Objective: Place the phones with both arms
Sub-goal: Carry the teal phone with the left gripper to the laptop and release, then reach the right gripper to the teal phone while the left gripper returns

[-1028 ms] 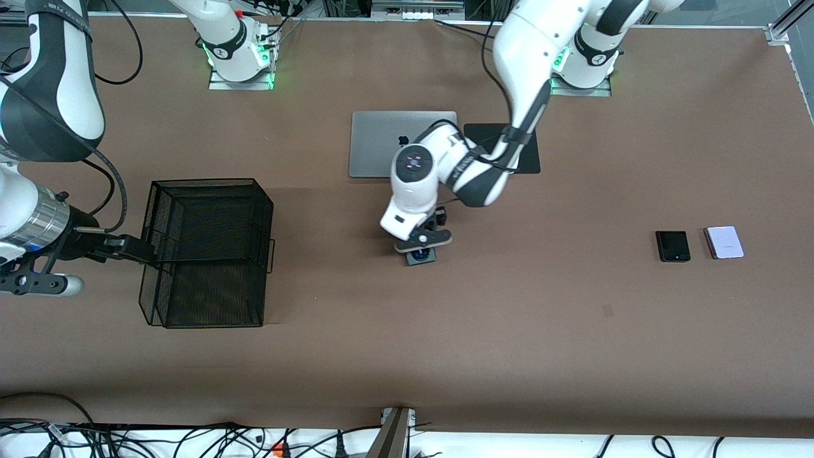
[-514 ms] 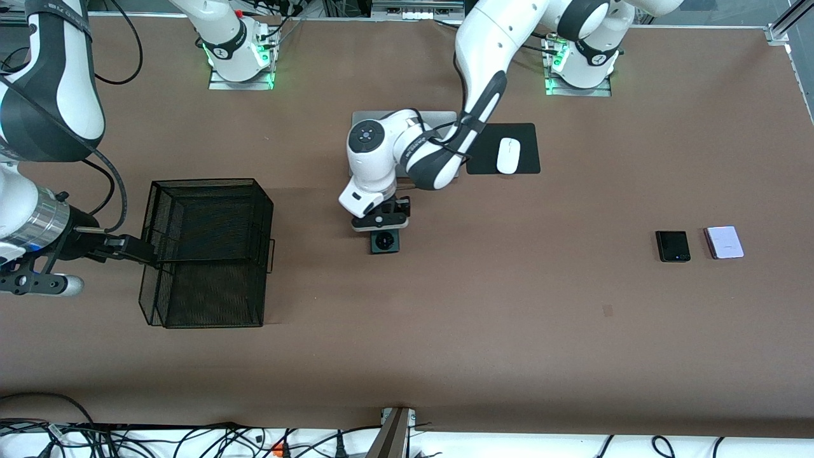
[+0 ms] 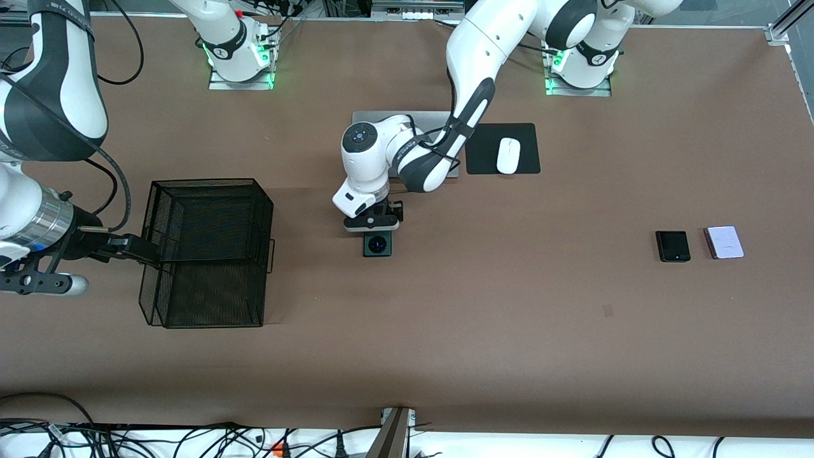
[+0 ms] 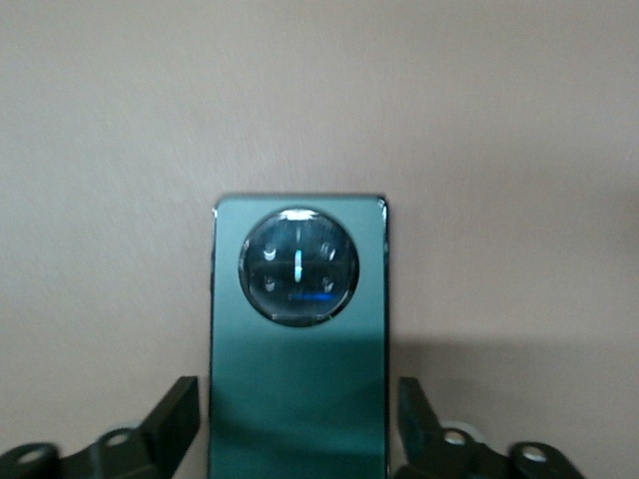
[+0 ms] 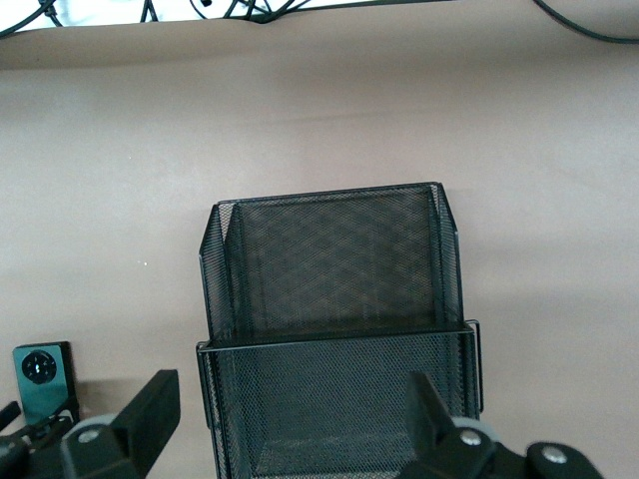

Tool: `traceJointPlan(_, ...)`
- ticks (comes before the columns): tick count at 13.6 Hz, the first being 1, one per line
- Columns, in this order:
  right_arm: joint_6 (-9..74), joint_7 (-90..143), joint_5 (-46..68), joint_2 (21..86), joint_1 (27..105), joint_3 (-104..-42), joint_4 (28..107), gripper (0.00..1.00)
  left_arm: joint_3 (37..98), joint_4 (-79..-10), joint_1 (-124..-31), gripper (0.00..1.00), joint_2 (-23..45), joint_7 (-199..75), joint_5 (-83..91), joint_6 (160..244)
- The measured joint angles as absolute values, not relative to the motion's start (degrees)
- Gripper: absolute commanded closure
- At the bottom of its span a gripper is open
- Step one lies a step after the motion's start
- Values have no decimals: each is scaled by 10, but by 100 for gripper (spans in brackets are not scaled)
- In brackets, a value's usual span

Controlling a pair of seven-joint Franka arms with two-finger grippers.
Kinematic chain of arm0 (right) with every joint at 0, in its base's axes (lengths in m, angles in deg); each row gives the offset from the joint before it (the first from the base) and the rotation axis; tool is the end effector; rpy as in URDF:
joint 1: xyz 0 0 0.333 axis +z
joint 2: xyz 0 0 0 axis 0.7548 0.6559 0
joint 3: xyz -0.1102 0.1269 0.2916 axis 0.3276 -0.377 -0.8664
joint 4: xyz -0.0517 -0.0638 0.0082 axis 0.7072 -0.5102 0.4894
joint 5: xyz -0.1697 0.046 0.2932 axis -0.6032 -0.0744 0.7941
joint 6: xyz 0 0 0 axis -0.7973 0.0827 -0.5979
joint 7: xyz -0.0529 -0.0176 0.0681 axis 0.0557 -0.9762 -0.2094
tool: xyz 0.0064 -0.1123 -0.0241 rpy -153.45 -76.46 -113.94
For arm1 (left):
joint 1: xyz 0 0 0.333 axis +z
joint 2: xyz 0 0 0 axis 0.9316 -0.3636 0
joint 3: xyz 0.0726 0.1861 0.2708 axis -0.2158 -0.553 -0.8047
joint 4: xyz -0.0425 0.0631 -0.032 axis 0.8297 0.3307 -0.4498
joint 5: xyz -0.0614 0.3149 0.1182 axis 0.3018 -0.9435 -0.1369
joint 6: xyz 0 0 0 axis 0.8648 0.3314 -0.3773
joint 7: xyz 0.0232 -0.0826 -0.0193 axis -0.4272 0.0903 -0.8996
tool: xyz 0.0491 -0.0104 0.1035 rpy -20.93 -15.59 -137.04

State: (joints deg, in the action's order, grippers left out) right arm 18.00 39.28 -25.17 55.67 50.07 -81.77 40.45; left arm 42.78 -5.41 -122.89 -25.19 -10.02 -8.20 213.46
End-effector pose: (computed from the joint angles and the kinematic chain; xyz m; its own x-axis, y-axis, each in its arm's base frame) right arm 0.6533 0.0422 0.5323 0.9960 -0.0694 0.0570 -0.0668 -0.9966 -0.0472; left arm 0.4881 -0.5822 0.2098 0.9796 0.0807 0.1842 0.0804 -0.9967 0.0094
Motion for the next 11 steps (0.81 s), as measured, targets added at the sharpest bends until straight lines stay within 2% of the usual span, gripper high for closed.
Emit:
traceJointPlan(4,168,393,-252,557,500,-816,405,0,411,-35,-1216,0,-238,-100,-82,2120)
traceJointPlan(7,168,393,-252,557,500,-816,404,0,409,-34,-1186,0,-203,-103,-82,2085)
traceJointPlan(9,164,393,-252,557,501,-818,405,0,409,-62,-1161,0,-164,-117,-82,2051)
traceJointPlan(11,147,392,-251,557,504,-822,408,0,409,-129,-1137,0,-113,-126,-82,2043)
